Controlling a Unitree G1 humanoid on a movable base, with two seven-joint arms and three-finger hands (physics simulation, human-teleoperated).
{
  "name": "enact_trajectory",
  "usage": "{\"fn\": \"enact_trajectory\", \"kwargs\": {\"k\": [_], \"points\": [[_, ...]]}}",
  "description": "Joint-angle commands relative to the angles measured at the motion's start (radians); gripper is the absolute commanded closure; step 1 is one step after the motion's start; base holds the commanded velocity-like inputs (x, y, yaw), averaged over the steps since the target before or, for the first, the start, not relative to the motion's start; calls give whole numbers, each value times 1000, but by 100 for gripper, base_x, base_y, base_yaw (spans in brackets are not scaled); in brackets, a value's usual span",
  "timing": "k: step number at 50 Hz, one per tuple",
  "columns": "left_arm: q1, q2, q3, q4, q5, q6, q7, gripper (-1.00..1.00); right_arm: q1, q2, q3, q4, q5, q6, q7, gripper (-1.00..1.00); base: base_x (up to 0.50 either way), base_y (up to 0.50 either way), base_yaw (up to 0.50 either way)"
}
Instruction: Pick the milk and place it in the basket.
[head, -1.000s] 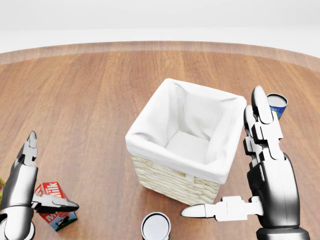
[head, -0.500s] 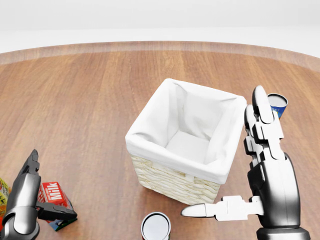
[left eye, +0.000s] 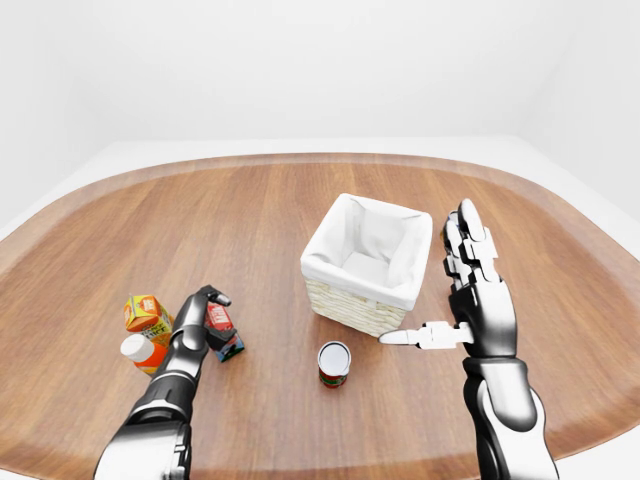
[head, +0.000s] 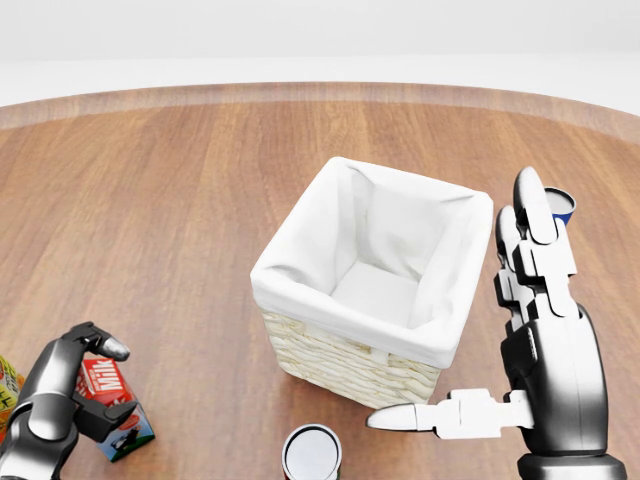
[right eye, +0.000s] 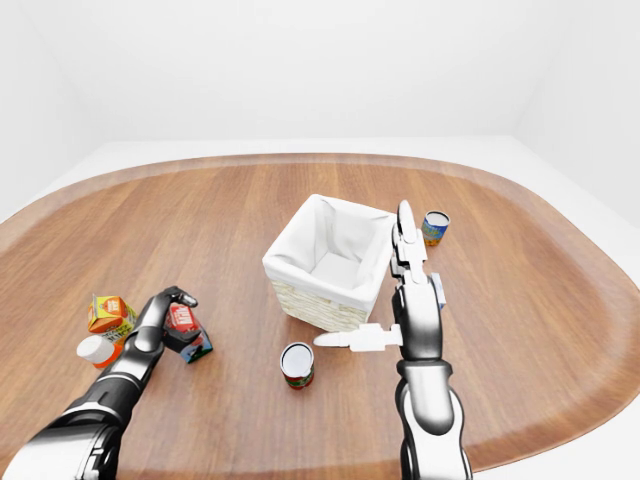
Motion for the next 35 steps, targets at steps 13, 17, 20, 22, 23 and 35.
{"fn": "enact_trajectory", "kwargs": {"k": [13,17,20,22,23,35], "points": [[43,-4,-19,-15,-8,0,30,100,7,0,1,3,1,0,-1,-100,0,0,0],[34,5,-11,-28,-10,0,28,100,8,0,0,3,1,0,-1,-100,0,0,0],[27,12,-12,-35,3,0,42,100,8,0,5,3,-4,0,-3,-100,0,0,0],[23,16,-13,-36,9,0,43,100,8,0,7,6,-5,0,-3,-100,0,0,0],[23,17,-12,-39,10,0,42,100,8,0,8,4,-7,0,-4,-100,0,0,0],[76,42,13,-261,60,0,-11,100,9,0,12,7,-8,0,-6,-100,0,0,0]]}}
